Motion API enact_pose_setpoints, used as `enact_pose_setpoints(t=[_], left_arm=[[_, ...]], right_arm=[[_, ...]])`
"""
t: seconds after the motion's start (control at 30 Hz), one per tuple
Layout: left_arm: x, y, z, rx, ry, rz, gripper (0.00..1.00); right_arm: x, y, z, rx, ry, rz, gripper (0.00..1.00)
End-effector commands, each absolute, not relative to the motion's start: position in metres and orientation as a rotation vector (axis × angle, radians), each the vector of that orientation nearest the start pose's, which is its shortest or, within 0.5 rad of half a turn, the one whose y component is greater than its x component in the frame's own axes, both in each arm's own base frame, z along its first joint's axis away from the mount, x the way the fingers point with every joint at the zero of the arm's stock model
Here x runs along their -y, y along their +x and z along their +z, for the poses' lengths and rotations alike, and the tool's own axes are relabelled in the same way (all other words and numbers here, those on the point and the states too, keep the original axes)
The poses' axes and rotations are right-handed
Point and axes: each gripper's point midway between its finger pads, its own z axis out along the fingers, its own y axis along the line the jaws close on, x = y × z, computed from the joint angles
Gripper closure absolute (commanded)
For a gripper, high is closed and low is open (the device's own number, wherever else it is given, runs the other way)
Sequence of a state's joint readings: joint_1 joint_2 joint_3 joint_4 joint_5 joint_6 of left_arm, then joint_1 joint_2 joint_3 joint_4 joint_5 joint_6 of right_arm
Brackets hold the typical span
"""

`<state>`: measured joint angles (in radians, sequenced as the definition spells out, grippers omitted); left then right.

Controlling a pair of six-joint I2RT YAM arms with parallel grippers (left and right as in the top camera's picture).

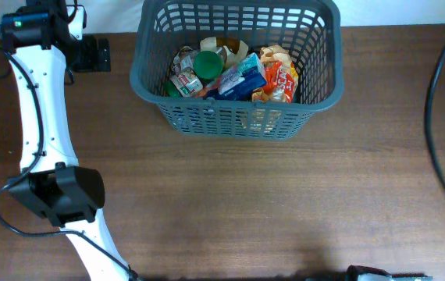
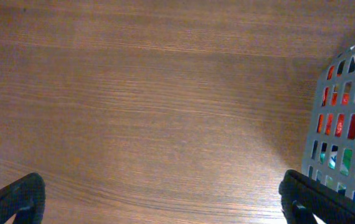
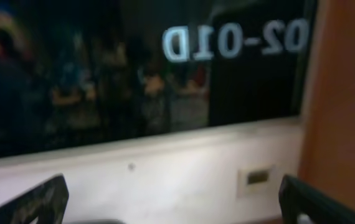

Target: Pack container

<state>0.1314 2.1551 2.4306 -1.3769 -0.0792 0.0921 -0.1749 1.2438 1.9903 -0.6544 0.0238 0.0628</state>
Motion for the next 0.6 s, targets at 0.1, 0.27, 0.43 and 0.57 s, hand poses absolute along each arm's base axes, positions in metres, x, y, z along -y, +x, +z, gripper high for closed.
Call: enact_pose_setpoints(t=[0.1,0.27,0.43,0.57], left_arm=[[-0.078,0.488,0.242,-2.673,-0.092,0.166,0.01],[-0.078,0.488,0.242,-2.673,-0.092,0.166,0.01],[-0.078,0.488,0.242,-2.673,-0.092,0.166,0.01],[-0.078,0.488,0.242,-2.673,-0.092,0.166,0.01]], right_arm=[[0.071,0.254,0.511,-1.455,0.293,-0.206,0.01],[0.063,0.225,0.41,-1.527,0.289,-0.196,0.01],[0.053,0.221,0.325,-1.584,0.251,-0.153,0.01],[0.041,0.227,0.275,-1.586,0.194,-0.095,0.01]])
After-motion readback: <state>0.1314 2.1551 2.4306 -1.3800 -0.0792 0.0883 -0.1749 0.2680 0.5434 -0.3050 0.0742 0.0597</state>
